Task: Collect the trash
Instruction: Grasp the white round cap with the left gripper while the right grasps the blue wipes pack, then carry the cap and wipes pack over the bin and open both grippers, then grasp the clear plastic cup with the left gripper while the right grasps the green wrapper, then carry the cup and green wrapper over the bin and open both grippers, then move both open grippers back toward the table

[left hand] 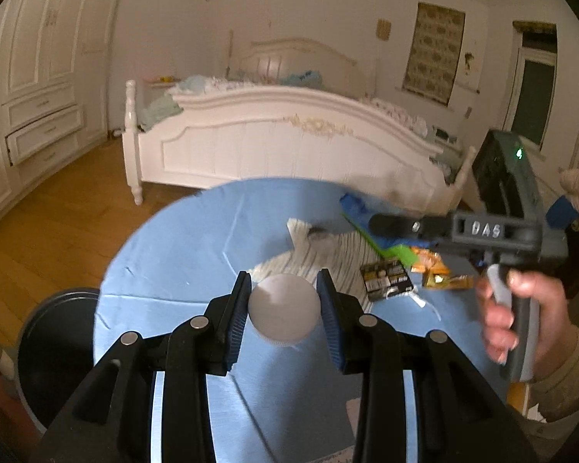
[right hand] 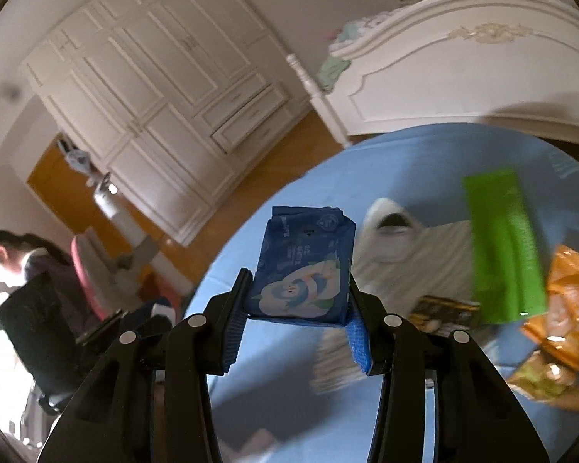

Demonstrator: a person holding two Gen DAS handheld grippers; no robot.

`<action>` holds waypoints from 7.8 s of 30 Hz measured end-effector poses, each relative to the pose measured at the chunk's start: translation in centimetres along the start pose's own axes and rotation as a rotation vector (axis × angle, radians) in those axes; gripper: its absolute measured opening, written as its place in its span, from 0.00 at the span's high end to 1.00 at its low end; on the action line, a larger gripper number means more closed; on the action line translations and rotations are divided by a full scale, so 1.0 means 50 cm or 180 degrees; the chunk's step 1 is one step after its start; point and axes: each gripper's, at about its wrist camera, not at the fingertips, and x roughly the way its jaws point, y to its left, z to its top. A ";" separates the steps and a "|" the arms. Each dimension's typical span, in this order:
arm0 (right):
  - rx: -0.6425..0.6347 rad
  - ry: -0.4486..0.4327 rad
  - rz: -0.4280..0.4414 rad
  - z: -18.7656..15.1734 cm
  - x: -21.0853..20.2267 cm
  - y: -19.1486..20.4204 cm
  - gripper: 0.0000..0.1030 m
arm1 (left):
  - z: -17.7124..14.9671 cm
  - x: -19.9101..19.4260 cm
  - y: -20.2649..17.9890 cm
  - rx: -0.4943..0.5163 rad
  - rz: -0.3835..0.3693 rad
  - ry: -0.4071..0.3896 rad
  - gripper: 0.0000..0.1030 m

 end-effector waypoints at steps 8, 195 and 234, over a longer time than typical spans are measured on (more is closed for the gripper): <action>-0.0186 0.0211 0.0177 -0.009 0.063 0.111 0.56 | -0.006 -0.071 0.100 -0.0328 0.0121 -0.0263 0.66; -0.1683 0.1764 0.0000 -0.148 0.639 0.545 0.76 | -0.187 -0.165 0.501 -0.1395 0.1058 -0.0048 0.59; -0.0951 0.0445 -0.0193 -0.035 0.286 0.285 0.32 | -0.141 0.000 0.365 -0.0871 0.0657 0.0592 0.30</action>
